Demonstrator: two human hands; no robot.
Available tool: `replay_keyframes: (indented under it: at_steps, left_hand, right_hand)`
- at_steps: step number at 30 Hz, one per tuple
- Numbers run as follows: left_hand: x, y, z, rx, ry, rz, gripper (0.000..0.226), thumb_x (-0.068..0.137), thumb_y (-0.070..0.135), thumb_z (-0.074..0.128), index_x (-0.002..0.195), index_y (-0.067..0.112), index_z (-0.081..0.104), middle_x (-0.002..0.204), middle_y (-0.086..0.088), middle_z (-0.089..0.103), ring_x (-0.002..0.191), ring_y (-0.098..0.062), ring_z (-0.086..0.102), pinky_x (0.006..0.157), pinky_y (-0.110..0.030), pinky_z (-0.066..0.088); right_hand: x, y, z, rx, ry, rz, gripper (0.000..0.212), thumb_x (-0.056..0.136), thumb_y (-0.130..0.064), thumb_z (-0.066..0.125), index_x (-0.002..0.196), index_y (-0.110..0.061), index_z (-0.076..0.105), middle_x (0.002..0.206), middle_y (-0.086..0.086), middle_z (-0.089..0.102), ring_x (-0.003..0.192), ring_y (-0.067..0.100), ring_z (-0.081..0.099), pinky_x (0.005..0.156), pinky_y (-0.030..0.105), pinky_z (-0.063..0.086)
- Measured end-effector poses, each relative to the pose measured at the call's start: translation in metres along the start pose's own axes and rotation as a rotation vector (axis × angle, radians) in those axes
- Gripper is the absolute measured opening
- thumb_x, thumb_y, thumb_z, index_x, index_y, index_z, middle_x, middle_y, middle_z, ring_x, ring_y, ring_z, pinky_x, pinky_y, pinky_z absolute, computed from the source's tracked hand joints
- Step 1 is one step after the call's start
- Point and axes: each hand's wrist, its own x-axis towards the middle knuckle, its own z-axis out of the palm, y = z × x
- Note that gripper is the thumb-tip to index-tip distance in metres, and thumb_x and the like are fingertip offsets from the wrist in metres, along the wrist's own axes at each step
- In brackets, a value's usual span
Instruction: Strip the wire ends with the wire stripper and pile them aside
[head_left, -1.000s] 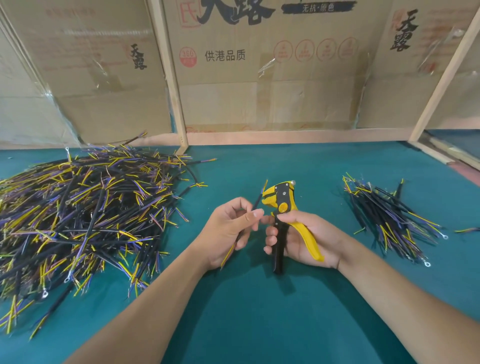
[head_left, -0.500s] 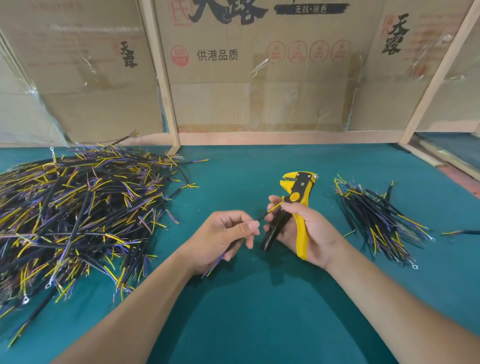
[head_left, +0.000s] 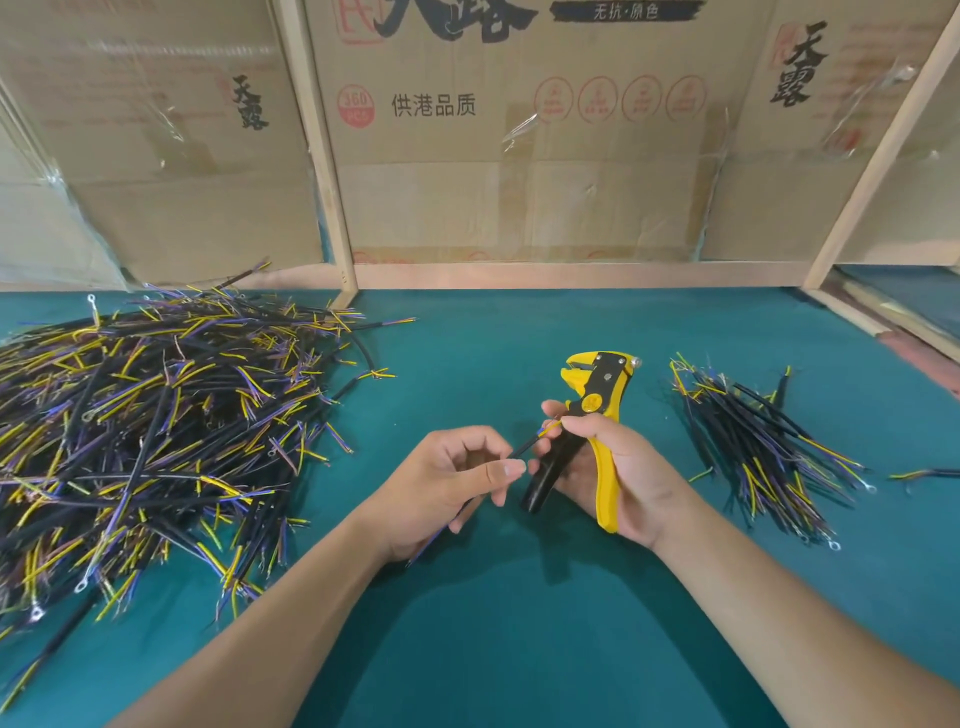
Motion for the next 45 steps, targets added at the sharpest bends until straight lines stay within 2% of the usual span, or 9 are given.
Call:
replay_keyframes:
  at_steps: [4, 8, 13, 27, 30, 32, 37, 42, 45]
  left_hand:
    - [0.000, 0.000, 0.001, 0.014, 0.022, 0.018, 0.016, 0.089, 0.031, 0.070, 0.079, 0.021, 0.063, 0.068, -0.007, 0.060, 0.037, -0.012, 0.033, 0.039, -0.018, 0.028]
    - [0.000, 0.000, 0.001, 0.010, 0.046, 0.040, 0.017, 0.087, 0.038, 0.071, 0.076, 0.026, 0.064, 0.067, -0.005, 0.059, 0.038, -0.013, 0.034, 0.040, -0.021, 0.029]
    - [0.000, -0.002, 0.001, -0.007, 0.085, 0.042, 0.020, 0.086, 0.040, 0.072, 0.081, 0.024, 0.062, 0.068, -0.003, 0.061, 0.038, -0.015, 0.032, 0.040, -0.021, 0.029]
    - [0.002, -0.003, 0.007, 0.024, 0.133, 0.057, 0.027, 0.094, 0.039, 0.064, 0.083, 0.014, 0.065, 0.069, -0.006, 0.063, 0.036, -0.015, 0.035, 0.039, -0.021, 0.030]
    - [0.002, -0.004, 0.006, 0.025, 0.115, 0.042, 0.031, 0.091, 0.044, 0.065, 0.084, 0.014, 0.065, 0.069, -0.007, 0.062, 0.036, -0.016, 0.035, 0.040, -0.021, 0.030]
    - [0.002, -0.004, 0.005, 0.026, 0.103, 0.030, 0.033, 0.089, 0.047, 0.065, 0.084, 0.015, 0.065, 0.069, -0.007, 0.062, 0.037, -0.016, 0.034, 0.040, -0.020, 0.030]
    - [0.003, -0.004, 0.002, 0.015, 0.049, 0.015, 0.032, 0.088, 0.049, 0.068, 0.081, 0.018, 0.068, 0.069, -0.008, 0.061, 0.037, -0.016, 0.033, 0.040, -0.020, 0.030]
    - [0.002, -0.004, 0.001, 0.021, 0.000, 0.025, 0.037, 0.086, 0.056, 0.069, 0.084, 0.020, 0.072, 0.067, -0.007, 0.061, 0.036, -0.014, 0.032, 0.041, -0.019, 0.030]
    - [0.002, -0.006, 0.000, 0.007, 0.008, 0.020, 0.035, 0.086, 0.054, 0.069, 0.085, 0.019, 0.072, 0.067, -0.006, 0.062, 0.035, -0.013, 0.032, 0.041, -0.019, 0.030]
  right_hand:
    - [0.001, 0.002, 0.000, -0.029, 0.023, -0.041, 0.021, 0.094, -0.001, 0.051, 0.109, -0.003, 0.064, 0.079, 0.011, 0.062, 0.073, 0.025, 0.065, 0.072, 0.042, 0.060]
    - [-0.001, 0.002, 0.001, -0.045, 0.031, -0.049, 0.021, 0.096, 0.001, 0.048, 0.108, -0.003, 0.065, 0.078, 0.011, 0.061, 0.071, 0.025, 0.064, 0.071, 0.042, 0.059]
    - [-0.006, 0.003, 0.006, -0.062, 0.043, -0.063, 0.022, 0.097, 0.002, 0.047, 0.110, -0.004, 0.063, 0.076, 0.010, 0.061, 0.070, 0.025, 0.063, 0.073, 0.042, 0.059]
    - [-0.024, 0.014, 0.025, -0.142, 0.017, -0.137, 0.021, 0.094, 0.002, 0.058, 0.113, -0.006, 0.064, 0.077, 0.009, 0.061, 0.072, 0.023, 0.063, 0.078, 0.042, 0.058]
    - [-0.025, 0.014, 0.024, -0.132, 0.020, -0.125, 0.032, 0.082, -0.007, 0.065, 0.114, -0.006, 0.065, 0.075, 0.008, 0.058, 0.071, 0.023, 0.061, 0.075, 0.041, 0.057]
    - [-0.025, 0.013, 0.023, -0.091, 0.005, -0.114, 0.034, 0.081, -0.013, 0.065, 0.115, -0.005, 0.063, 0.074, 0.007, 0.055, 0.069, 0.023, 0.059, 0.074, 0.042, 0.056]
    - [-0.026, 0.009, 0.022, -0.001, -0.014, -0.085, 0.027, 0.083, -0.025, 0.068, 0.102, -0.005, 0.065, 0.072, 0.004, 0.052, 0.066, 0.022, 0.054, 0.071, 0.040, 0.056]
    - [-0.026, 0.007, 0.019, -0.102, 0.054, -0.140, 0.014, 0.087, -0.013, 0.069, 0.098, -0.005, 0.064, 0.072, 0.005, 0.052, 0.066, 0.023, 0.055, 0.070, 0.039, 0.056]
    - [-0.026, 0.006, 0.017, -0.246, 0.096, -0.177, 0.010, 0.089, -0.010, 0.067, 0.097, -0.005, 0.064, 0.072, 0.006, 0.053, 0.067, 0.024, 0.056, 0.076, 0.043, 0.056]
